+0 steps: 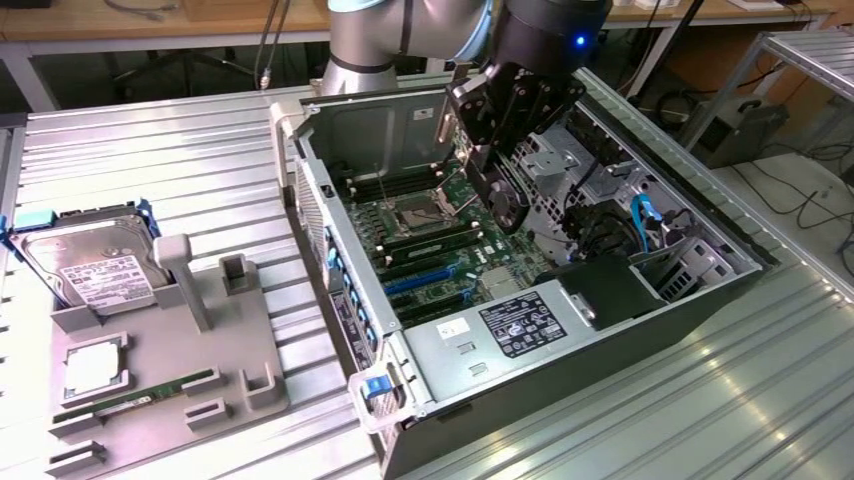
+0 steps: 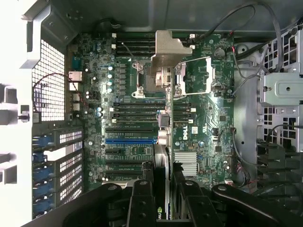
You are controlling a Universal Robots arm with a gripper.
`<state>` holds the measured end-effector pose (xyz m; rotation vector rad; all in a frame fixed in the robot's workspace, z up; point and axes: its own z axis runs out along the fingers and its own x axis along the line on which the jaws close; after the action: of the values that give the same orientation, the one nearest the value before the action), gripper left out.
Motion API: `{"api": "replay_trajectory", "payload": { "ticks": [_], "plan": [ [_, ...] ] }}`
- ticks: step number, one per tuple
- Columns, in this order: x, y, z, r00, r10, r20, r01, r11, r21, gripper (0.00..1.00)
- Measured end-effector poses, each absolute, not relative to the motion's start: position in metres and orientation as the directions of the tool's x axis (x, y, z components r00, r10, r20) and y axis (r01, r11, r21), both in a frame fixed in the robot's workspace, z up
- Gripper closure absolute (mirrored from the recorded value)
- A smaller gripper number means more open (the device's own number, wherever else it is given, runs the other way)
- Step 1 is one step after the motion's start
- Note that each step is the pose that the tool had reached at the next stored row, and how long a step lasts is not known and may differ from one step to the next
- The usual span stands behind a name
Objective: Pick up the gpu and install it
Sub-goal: 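Insert the gpu into the slot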
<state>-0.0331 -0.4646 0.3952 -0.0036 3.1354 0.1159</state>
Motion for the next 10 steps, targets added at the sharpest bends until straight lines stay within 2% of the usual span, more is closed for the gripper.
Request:
{"api": "replay_trajectory", "payload": {
  "ticks": [5, 10],
  "plan": [
    [-0.0332, -0.4646, 0.3952, -1.000, -0.011, -0.004, -0.011, 0.997, 0.074, 0.74],
    [-0.0333, -0.4646, 0.3951, -0.993, -0.115, -0.004, -0.115, 0.991, 0.074, 0.74]
  ]
}}
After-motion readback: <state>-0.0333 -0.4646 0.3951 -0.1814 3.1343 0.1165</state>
